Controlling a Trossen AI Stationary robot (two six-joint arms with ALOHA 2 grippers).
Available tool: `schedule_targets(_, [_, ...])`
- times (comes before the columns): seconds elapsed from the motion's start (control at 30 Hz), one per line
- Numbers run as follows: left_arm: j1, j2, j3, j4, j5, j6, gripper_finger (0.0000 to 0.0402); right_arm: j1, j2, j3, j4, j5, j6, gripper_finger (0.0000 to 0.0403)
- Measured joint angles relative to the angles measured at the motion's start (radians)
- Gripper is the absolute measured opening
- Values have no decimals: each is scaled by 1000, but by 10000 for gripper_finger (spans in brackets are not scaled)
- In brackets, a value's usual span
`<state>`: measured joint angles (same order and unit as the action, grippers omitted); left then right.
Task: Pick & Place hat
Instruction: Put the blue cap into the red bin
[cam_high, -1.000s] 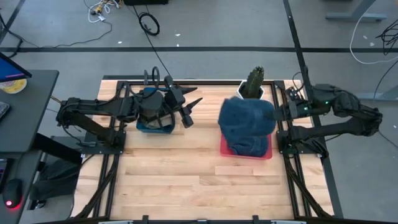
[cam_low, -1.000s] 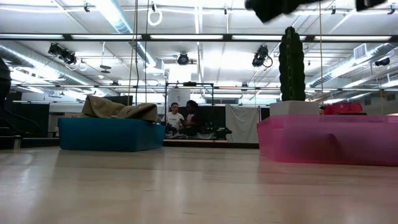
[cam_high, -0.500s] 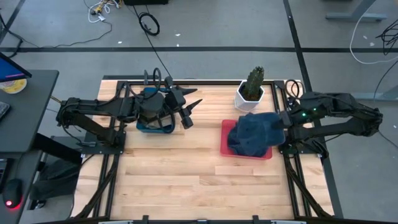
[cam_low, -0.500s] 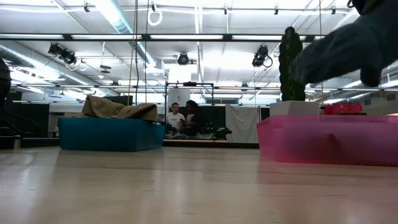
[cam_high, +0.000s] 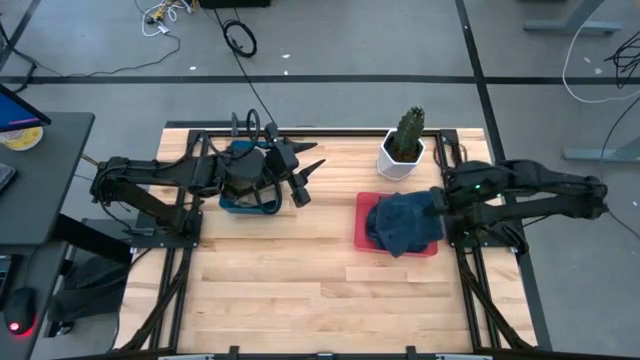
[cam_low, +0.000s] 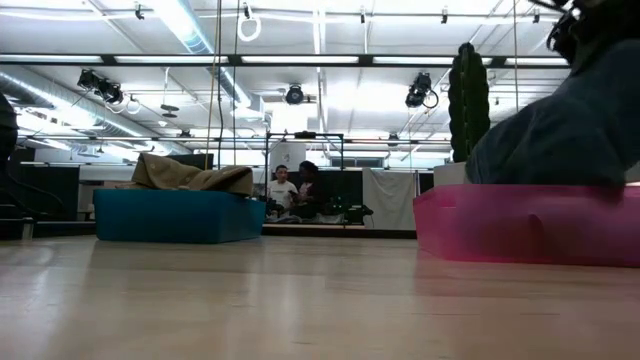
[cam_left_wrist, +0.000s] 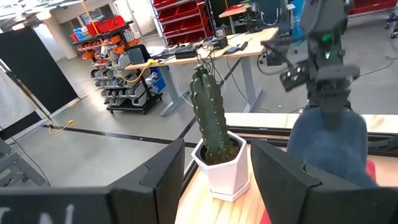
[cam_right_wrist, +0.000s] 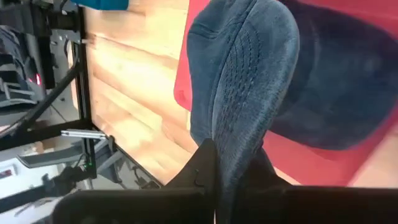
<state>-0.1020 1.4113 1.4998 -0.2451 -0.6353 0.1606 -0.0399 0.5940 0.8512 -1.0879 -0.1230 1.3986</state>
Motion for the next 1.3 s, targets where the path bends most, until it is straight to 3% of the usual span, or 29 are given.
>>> schedule_targets(0.23, [0, 0, 0, -24, 0, -40, 188, 0, -1, -154, 192, -24, 60, 6])
schedule_targets(0.57, [-2, 0, 0, -42, 1, -53, 188, 0, -2, -283, 309, -27, 135, 6])
schedule_targets(1.3, [-2, 2, 0, -42, 3, -100, 188, 0, -2, -320, 366, 78, 108, 6])
